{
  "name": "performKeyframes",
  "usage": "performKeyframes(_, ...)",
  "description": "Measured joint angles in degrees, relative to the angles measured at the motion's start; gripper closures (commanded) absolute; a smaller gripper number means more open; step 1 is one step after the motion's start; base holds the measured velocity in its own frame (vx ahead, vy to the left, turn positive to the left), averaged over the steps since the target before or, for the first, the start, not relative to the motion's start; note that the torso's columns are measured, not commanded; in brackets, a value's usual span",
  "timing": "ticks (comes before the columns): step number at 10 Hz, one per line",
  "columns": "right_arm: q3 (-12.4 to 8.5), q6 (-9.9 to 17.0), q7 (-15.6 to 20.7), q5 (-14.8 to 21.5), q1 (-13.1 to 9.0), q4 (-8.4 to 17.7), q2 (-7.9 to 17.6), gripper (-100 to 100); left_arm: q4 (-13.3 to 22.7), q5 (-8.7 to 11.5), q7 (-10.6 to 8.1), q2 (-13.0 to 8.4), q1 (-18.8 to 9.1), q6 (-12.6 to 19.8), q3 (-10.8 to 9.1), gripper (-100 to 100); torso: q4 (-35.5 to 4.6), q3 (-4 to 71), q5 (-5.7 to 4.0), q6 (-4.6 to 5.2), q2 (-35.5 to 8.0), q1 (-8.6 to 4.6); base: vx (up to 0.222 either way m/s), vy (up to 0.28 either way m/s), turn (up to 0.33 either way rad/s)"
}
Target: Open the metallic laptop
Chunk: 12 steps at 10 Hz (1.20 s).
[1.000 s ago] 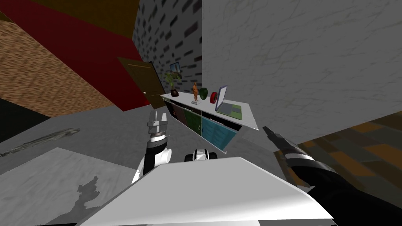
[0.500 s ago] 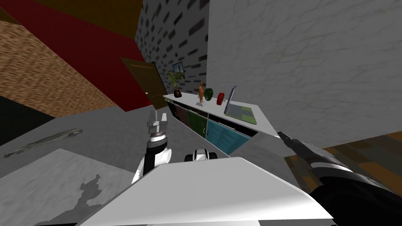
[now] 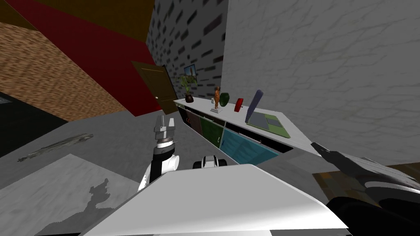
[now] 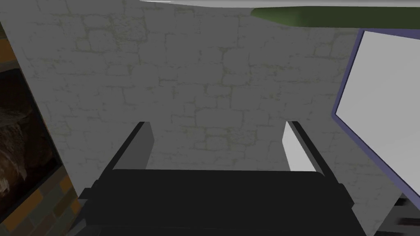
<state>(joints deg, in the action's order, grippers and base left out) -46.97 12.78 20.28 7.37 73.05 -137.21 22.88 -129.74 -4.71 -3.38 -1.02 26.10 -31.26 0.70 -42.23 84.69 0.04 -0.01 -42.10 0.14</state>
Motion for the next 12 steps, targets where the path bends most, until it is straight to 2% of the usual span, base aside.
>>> performKeyframes(1, -1.81, 0.99, 1.01, -0.44, 2.09, -0.56, -0.20, -100, 0.00, 0.00, 0.00, 0.00, 0.00, 0.00, 0.00, 0, 0.01, 0.01, 0.01, 0.01, -0.01, -0.01, 0.169, 0.124, 0.028)
performKeyframes(3, -4.58, 2.74, 2.19, -1.15, 4.13, -0.88, 0.71, -100, 0.00, 0.00, 0.00, -0.01, 0.00, 0.00, -0.01, 0, -0.11, -0.22, -0.12, 0.00, -0.34, -0.36, 0.181, 0.126, 0.084)
performKeyframes(5, -7.18, 4.70, 4.47, -1.39, 6.28, -1.06, 1.15, -100, 0.00, 0.00, 0.00, 0.00, 0.00, 0.00, 0.00, 0, -0.01, -0.03, 0.00, 0.00, -0.04, -0.03, 0.200, 0.143, 0.071)
performKeyframes(7, -9.37, 6.96, 5.50, -2.21, 8.20, -2.43, 1.92, -100, 0.00, 0.00, 0.00, -0.01, -0.01, 0.00, -0.01, 0, -0.13, -0.27, -0.07, 0.01, -0.42, -0.20, 0.144, 0.126, 0.081)
performKeyframes(9, -12.34, 8.34, 7.01, -3.12, 10.59, -2.74, 2.99, -100, 0.00, 0.00, 0.00, 0.00, 0.00, 0.00, 0.00, 0, -0.02, -0.06, -0.03, 0.01, -0.09, -0.09, 0.204, 0.136, 0.075)
performKeyframes(12, -16.41, 10.11, 9.02, -4.43, 14.37, -4.97, 3.74, -100, 0.00, 0.00, 0.00, -0.01, -0.01, 0.00, -0.01, 0, -0.08, -0.17, -0.06, 0.01, -0.27, -0.23, 0.173, 0.113, 0.074)
